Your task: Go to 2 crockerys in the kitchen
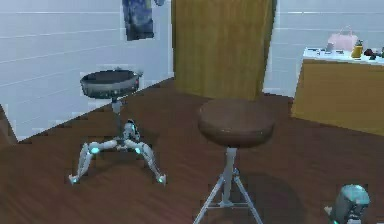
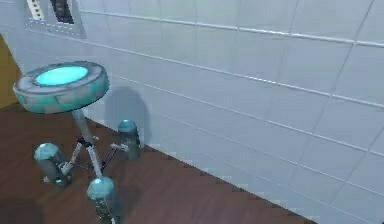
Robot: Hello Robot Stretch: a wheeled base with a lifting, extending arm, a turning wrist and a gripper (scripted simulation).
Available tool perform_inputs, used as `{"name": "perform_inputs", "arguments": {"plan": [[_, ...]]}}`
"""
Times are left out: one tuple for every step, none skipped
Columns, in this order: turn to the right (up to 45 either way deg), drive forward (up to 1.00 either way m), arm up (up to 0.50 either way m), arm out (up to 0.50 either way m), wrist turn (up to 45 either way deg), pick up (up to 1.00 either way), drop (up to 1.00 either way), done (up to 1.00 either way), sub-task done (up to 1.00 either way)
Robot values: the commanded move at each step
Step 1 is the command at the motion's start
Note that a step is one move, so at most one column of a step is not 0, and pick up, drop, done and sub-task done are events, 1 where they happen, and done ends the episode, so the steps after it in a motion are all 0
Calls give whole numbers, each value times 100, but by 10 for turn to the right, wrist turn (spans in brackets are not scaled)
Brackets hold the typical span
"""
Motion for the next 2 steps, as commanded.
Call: {"name": "perform_inputs", "arguments": {"plan": [[-450, 0, 0, 0, 0, 0, 0, 0, 0], [-90, 0, 0, 0, 0, 0, 0, 0, 0]]}}
